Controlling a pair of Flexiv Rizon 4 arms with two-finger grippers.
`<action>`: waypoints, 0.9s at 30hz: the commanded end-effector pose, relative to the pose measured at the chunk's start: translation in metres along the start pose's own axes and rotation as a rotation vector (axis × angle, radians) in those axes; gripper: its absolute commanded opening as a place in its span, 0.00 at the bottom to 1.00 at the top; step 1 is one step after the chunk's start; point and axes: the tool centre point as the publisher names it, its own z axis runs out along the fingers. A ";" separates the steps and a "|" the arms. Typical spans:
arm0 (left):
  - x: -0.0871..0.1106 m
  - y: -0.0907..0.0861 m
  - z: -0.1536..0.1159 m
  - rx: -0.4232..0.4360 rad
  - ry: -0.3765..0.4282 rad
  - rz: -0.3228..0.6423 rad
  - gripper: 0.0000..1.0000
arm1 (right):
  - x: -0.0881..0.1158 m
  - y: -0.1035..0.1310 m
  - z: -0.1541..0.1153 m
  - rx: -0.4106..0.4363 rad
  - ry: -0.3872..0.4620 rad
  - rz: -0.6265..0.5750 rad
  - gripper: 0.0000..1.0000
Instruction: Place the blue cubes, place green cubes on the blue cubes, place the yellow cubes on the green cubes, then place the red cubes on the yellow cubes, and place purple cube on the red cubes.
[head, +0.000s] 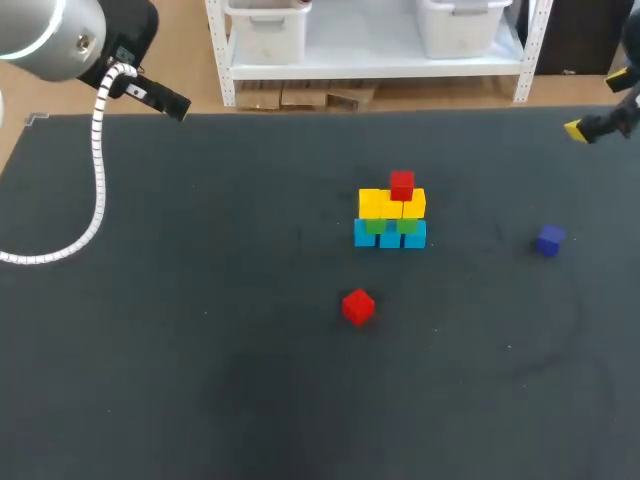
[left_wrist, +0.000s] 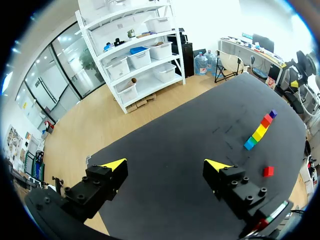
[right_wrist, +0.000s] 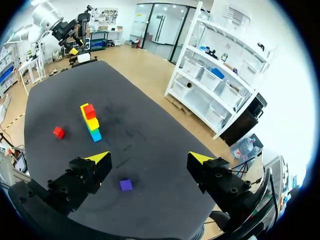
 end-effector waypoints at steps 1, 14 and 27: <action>0.000 0.001 0.001 0.003 -0.001 0.001 1.00 | 0.001 0.003 -0.001 0.101 -0.002 0.002 1.00; -0.005 -0.008 -0.003 -0.004 0.013 0.016 1.00 | 0.001 0.003 -0.001 0.101 -0.002 0.002 1.00; -0.005 -0.117 0.023 0.146 0.203 0.241 1.00 | 0.001 0.003 -0.001 0.101 -0.002 0.002 1.00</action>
